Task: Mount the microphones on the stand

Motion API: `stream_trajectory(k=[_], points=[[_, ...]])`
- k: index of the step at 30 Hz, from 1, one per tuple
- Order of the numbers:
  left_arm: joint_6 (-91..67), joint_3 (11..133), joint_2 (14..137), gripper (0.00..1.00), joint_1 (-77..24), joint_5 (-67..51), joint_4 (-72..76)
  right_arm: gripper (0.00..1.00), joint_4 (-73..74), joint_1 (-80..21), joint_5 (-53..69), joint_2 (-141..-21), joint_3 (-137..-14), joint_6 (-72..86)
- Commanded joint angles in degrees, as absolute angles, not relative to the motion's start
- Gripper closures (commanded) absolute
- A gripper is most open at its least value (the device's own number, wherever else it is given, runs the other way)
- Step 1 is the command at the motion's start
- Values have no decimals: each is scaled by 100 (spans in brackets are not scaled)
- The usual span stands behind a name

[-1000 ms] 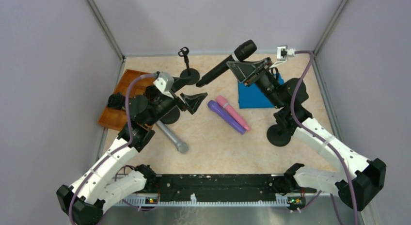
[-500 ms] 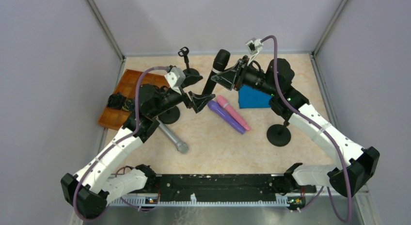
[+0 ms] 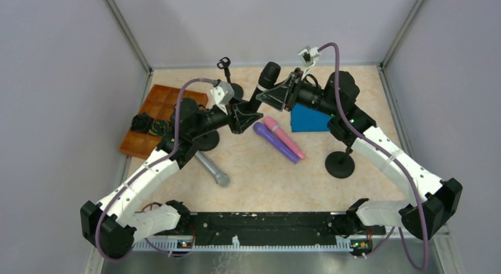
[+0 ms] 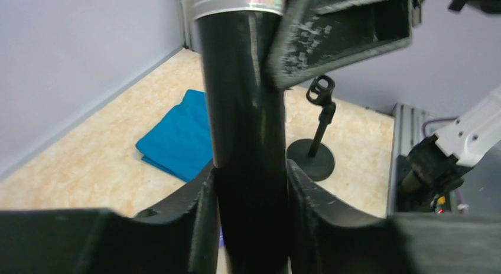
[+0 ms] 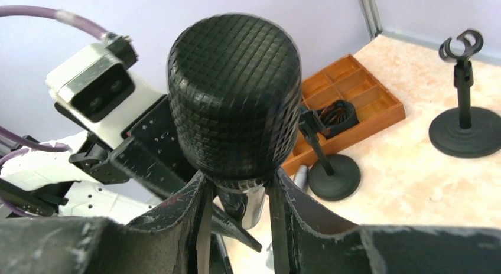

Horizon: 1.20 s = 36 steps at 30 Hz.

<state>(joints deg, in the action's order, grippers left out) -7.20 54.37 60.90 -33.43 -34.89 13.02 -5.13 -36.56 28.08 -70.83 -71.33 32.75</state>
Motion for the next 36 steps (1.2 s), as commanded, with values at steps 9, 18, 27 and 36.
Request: stream_trajectory(k=[9,18,27,36], points=[[-916,5256,5819,91,-3371,-3443,1911,36,-2315,-3637,2343,-6757,-6332,4038],[-1199,4945,5804,92,-3371,-3246,2174,26,-4755,-3869,1841,-6972,-5354,4599],[-1237,4801,5717,86,-3367,-3173,2246,38,-4637,-4179,1674,-7183,-5573,4149],[-1292,4718,5609,88,-3366,-3024,2281,40,-4525,-4287,1648,-7291,-5572,4083]])
